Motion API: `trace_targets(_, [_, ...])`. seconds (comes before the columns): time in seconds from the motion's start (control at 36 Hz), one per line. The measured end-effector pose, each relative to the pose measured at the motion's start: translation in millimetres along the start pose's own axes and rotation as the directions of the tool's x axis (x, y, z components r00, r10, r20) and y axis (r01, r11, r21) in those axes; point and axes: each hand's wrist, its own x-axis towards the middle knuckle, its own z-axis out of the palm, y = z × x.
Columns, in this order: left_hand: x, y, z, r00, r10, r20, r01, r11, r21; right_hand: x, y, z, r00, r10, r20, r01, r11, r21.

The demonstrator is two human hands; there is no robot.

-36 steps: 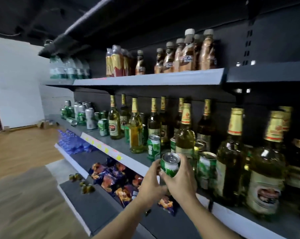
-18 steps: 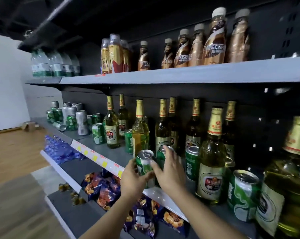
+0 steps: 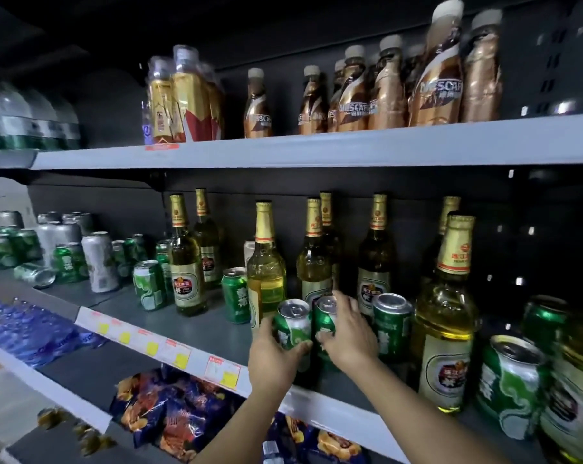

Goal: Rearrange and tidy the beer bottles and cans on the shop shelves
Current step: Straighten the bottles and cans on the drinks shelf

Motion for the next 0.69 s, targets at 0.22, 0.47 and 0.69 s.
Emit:
trace_targets(0.22, [-29,18,0,0.960,0.137,-0.243,-0.122,0.990,0.076,-32,-2,-9,0.953,-0.167,-0.254,0.166,0.986,-0.023])
trace_targets(0.47, [-70,108,55,0.861,0.504,0.074,-0.473,0.845,-0.250,-93,55,-90,0.486,-0.092,-0.869,0.331,0.940,0.086])
trace_targets(0.69, [-86,140,113,0.929,0.207,0.307,-0.125,0.955,-0.269,-114,137,-172,0.448,0.100,-0.888,0.132,0.976,0.176])
